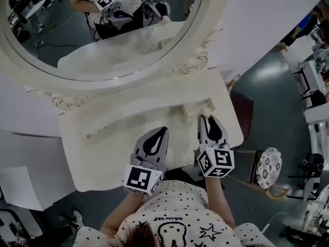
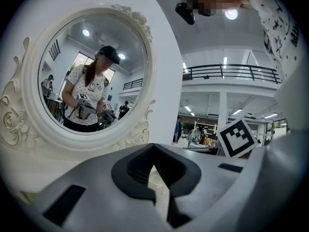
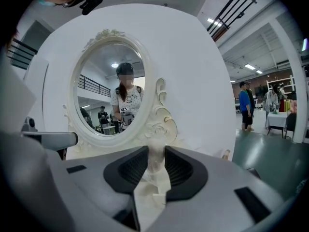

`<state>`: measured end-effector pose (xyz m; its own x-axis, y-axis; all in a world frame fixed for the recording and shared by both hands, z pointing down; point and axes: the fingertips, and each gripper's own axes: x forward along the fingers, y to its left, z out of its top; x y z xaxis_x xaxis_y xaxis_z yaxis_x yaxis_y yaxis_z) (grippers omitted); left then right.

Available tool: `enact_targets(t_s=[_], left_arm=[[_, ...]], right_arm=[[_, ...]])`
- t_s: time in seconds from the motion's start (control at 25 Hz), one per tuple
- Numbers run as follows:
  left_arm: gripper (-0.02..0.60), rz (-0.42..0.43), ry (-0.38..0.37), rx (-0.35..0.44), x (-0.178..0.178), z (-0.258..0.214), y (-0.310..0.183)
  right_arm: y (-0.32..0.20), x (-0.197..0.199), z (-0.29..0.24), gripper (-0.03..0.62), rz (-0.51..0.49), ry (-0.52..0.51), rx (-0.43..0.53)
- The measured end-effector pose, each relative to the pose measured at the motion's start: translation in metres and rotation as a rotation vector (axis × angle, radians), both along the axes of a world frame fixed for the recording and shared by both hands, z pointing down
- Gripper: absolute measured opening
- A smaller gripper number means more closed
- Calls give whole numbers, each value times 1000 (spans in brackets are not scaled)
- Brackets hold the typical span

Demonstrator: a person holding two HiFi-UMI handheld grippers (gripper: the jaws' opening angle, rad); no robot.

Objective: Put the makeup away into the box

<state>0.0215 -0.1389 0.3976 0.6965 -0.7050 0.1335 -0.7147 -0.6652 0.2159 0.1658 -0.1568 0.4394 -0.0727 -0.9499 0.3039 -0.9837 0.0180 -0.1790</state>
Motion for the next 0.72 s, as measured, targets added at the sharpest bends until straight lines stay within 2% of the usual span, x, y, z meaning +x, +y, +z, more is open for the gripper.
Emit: enact_targets(t_s=[0.28,0.72], left_arm=[[-5,10,-5,-69,12,19,-9],[-5,-13,9,-126,15,28,-24]], right_arm=[[-20,19,30,114,31,-3,-69],[-42,45,85,114,90,-24,-181]])
